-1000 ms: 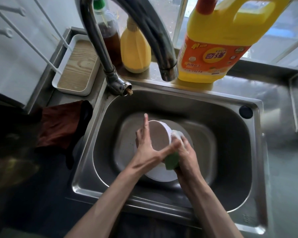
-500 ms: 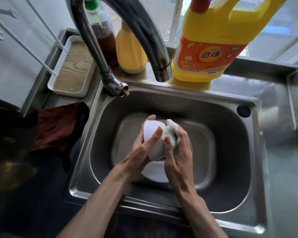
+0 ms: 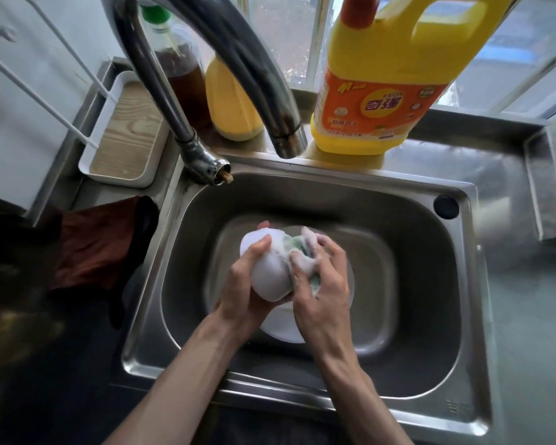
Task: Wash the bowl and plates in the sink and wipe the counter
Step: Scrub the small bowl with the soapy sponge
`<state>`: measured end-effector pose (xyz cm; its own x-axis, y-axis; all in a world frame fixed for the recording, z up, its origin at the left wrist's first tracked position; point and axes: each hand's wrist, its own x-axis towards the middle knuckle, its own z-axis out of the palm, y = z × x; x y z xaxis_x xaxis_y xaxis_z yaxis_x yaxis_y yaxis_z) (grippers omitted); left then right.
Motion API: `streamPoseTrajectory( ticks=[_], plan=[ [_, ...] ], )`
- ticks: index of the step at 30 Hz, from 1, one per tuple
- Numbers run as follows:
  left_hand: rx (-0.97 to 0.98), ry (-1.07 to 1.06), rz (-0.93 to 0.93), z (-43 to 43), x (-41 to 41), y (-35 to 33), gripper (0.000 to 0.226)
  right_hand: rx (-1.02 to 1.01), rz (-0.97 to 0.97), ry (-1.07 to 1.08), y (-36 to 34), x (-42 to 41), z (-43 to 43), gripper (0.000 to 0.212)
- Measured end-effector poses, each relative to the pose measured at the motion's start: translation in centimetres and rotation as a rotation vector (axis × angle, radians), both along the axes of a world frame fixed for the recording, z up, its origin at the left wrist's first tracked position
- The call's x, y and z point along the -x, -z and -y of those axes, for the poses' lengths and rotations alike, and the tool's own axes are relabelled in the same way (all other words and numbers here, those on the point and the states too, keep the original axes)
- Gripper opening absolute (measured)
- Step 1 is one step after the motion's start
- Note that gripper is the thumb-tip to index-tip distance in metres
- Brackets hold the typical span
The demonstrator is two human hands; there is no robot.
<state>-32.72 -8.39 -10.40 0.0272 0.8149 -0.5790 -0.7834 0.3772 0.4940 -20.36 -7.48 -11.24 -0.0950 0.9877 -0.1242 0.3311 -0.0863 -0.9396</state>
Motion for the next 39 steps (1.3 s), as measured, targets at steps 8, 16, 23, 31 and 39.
streamPoseTrajectory(
  ticks=[8,16,23,31,39],
  plan=[
    [0.022,-0.015,0.044,-0.4,0.7,-0.5,0.045,-0.285,0.090,-0.088,-0.8,-1.1,-1.0,0.026],
    [0.057,-0.035,0.011,-0.2,0.4,-0.3,0.049,-0.316,0.257,-0.068,-0.3,-1.3,-2.6,0.013],
    [0.071,-0.041,0.032,-0.4,0.3,-0.3,0.035,-0.267,0.113,-0.161,-1.0,-1.4,-1.5,0.011],
    [0.074,0.046,-0.068,0.2,0.5,-0.5,0.043,-0.067,0.072,-0.010,0.2,-0.8,-3.7,0.005],
    [0.238,0.203,-0.389,-0.2,0.2,0.3,0.075,-0.090,-0.055,-0.255,-1.0,0.6,-4.2,0.015]
  ],
)
